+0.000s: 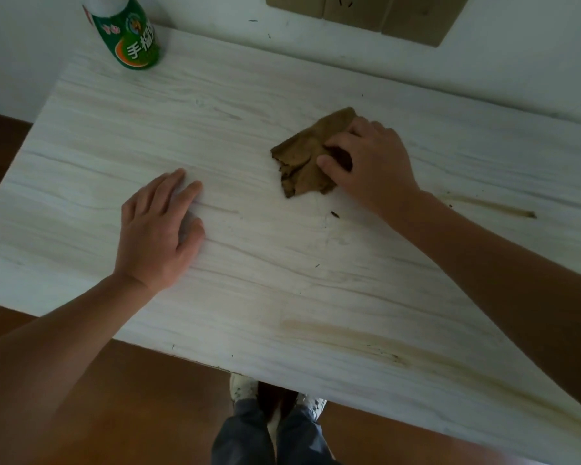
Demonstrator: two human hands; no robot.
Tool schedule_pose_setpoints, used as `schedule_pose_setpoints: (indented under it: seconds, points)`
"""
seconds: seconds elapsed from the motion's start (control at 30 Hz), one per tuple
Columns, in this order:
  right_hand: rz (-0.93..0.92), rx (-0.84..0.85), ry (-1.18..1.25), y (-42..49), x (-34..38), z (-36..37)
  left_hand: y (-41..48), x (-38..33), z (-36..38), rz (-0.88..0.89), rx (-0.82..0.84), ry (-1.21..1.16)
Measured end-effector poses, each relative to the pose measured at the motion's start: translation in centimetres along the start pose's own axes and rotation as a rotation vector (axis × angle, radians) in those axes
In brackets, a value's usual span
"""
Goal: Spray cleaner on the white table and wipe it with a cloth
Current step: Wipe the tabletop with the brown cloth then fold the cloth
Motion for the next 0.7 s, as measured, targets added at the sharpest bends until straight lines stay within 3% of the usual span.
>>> schedule_pose_setpoints:
  seconds: [0.3, 0.7]
  points:
    - [0.171, 0.035, -0.066, 0.1, 1.3, 1.5, 0.0, 0.2, 0.2, -0.012, 0.054, 0.007]
    - [0.029, 0.099, -0.006, -7.6, 6.4, 0.2, -0.1, 0.0, 0.1, -0.013, 0.088, -0.004]
Point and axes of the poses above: each hand's wrist, its own y-axis towards the middle knuckle, its own z-axis out of the palm, x = y × z, the point moved 7 cm from there along y, towards the middle knuckle, and after that the axes turned 8 degrees about -y, right-handed, at the moved point
